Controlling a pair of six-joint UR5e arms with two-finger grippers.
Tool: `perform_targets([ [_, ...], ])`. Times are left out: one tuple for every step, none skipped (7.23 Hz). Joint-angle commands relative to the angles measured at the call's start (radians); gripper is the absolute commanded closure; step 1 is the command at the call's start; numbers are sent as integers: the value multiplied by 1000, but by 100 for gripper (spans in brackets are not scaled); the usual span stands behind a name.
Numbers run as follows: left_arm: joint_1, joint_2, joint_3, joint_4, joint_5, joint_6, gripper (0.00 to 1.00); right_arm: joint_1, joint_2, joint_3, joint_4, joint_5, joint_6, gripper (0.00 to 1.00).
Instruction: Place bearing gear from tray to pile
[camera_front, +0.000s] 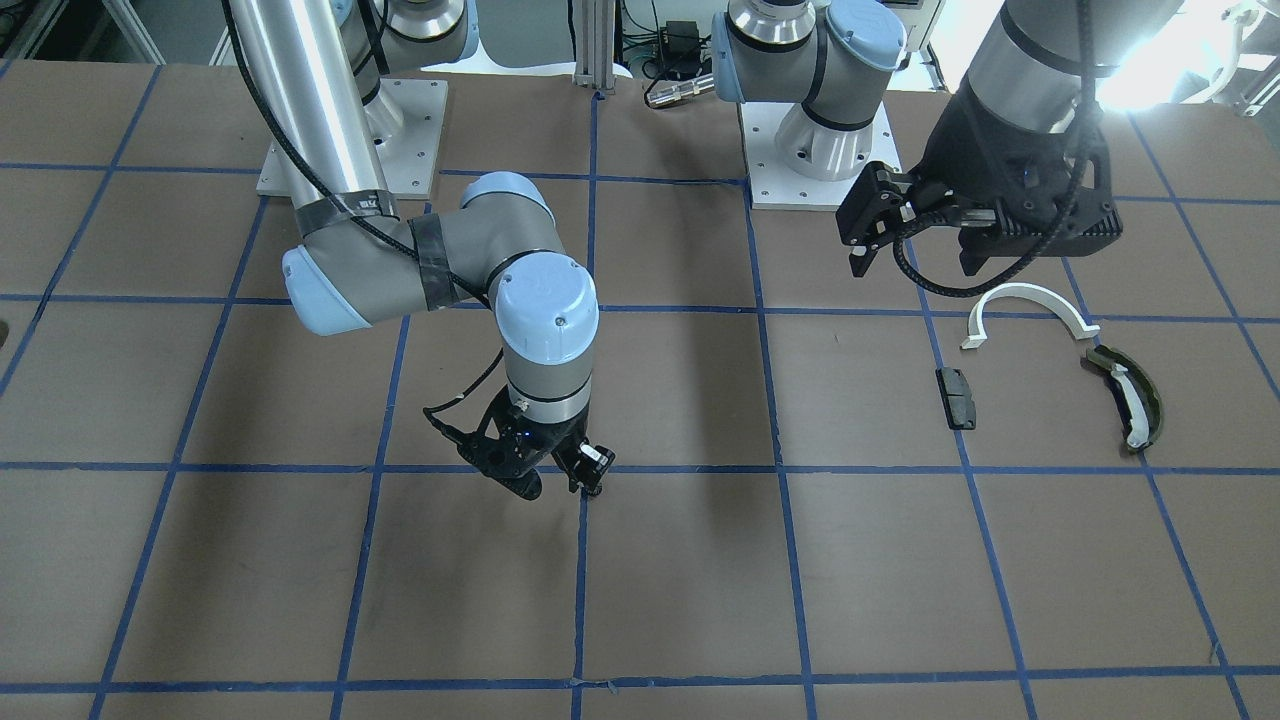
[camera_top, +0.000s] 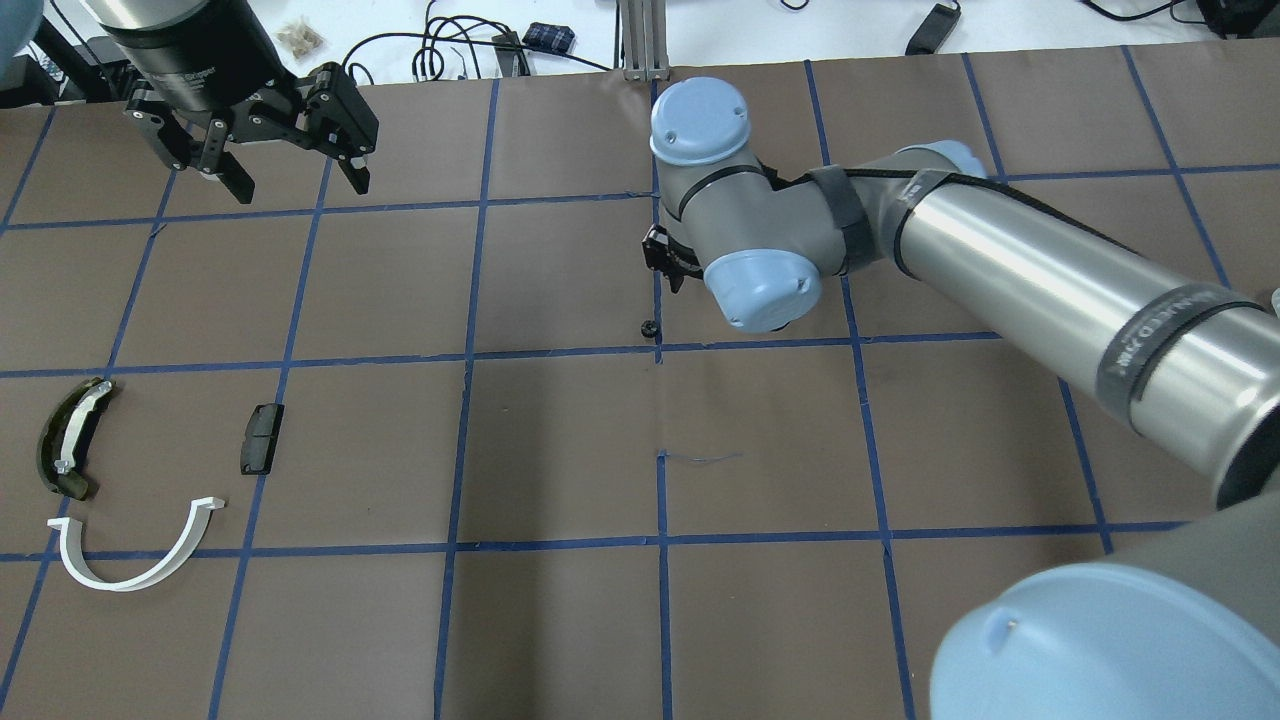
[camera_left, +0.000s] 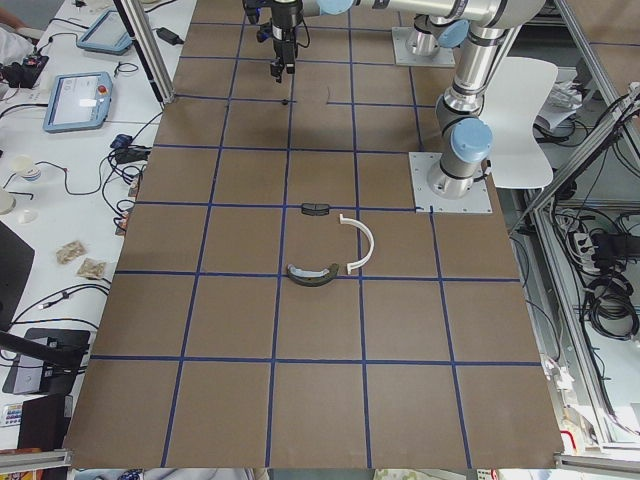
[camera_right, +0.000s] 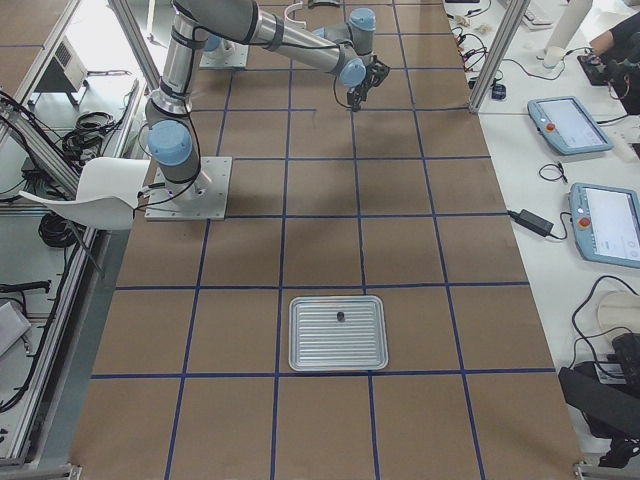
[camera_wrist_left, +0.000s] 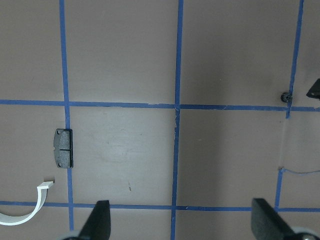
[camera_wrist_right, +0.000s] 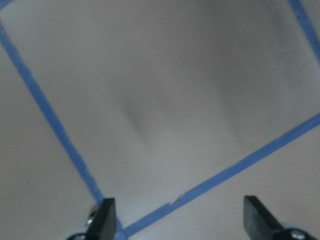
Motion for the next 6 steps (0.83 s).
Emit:
perform_targets([
  [0, 0, 0, 0, 0, -5, 0, -206, -117, 3, 89, -12, -278, 0],
  [1, -26, 5, 46, -2, -38, 0, -301, -174, 3, 129, -9, -422, 0],
  [-20, -56, -5, 148, -18, -44, 0, -399, -206, 5, 166, -14, -578, 0],
  [-61, -84, -56, 210, -17, -78, 0, -523, -220, 5, 182, -11, -738, 0],
  [-97, -118, -146, 299, -20, -87, 0, -655, -220, 5, 180, -5, -926, 0],
  [-144, -156, -249, 483, -18, -147, 0, -789, -205, 6, 179, 1, -1144, 0],
])
